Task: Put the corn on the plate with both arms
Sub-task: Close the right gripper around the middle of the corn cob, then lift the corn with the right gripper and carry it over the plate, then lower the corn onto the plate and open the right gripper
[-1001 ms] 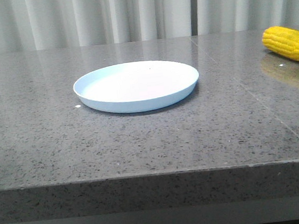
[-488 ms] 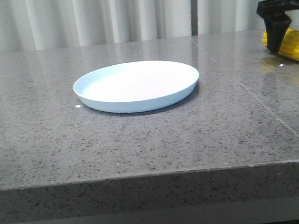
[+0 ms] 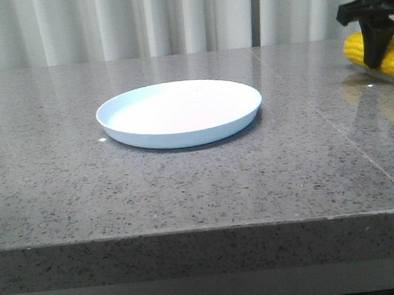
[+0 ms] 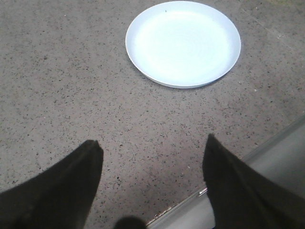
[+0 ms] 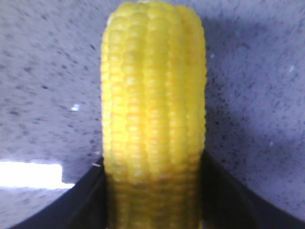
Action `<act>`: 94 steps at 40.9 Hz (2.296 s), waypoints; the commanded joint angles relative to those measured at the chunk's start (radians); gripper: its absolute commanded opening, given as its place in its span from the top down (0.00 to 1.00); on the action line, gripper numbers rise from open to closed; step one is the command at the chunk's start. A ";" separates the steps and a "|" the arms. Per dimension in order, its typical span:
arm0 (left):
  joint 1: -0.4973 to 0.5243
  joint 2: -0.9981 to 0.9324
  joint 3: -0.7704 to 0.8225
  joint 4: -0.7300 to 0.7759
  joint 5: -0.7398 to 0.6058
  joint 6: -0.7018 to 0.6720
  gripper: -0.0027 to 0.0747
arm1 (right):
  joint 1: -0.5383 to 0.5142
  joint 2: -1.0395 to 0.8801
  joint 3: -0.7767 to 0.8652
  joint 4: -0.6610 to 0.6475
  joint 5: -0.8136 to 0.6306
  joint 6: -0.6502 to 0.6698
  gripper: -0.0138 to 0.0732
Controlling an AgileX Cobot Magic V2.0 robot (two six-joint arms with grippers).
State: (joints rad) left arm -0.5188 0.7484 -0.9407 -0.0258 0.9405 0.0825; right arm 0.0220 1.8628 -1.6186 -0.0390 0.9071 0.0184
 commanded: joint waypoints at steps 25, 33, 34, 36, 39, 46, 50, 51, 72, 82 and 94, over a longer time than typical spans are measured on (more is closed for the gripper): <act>-0.005 0.000 -0.023 -0.006 -0.067 -0.007 0.40 | 0.453 -0.173 -0.246 0.047 0.194 0.037 0.48; -0.005 0.000 -0.023 -0.006 -0.067 -0.007 0.40 | 0.491 -0.075 -0.247 0.120 0.108 0.141 0.48; -0.005 0.000 -0.023 -0.006 -0.067 -0.007 0.40 | 0.491 -0.063 -0.247 0.135 0.090 0.155 0.48; -0.005 0.000 -0.023 -0.006 -0.067 -0.007 0.40 | 0.491 -0.036 -0.247 0.166 0.066 0.167 0.48; -0.005 0.000 -0.023 -0.006 -0.067 -0.007 0.40 | 0.491 0.000 -0.247 0.197 0.039 0.178 0.48; -0.005 0.000 -0.023 -0.006 -0.067 -0.007 0.40 | 0.491 0.061 -0.247 0.214 -0.013 0.181 0.45; -0.005 0.000 -0.023 -0.006 -0.067 -0.007 0.40 | 0.491 0.073 -0.247 0.213 -0.016 0.181 0.27; -0.005 0.000 -0.023 -0.006 -0.067 -0.007 0.40 | 0.491 0.073 -0.247 0.213 -0.015 0.181 0.24; -0.005 0.000 -0.023 -0.006 -0.067 -0.007 0.40 | 0.494 -0.106 -0.221 0.146 0.089 0.058 0.09; -0.005 0.000 -0.023 -0.006 -0.067 -0.007 0.40 | 0.501 -0.401 -0.014 0.142 0.056 -0.018 0.09; -0.005 0.000 -0.023 -0.006 -0.067 -0.007 0.40 | 0.501 -0.763 0.282 0.069 0.075 -0.027 0.09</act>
State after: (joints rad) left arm -0.5188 0.7484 -0.9407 -0.0258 0.9388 0.0825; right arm 0.5241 1.2107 -1.3804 0.0496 1.0171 0.0091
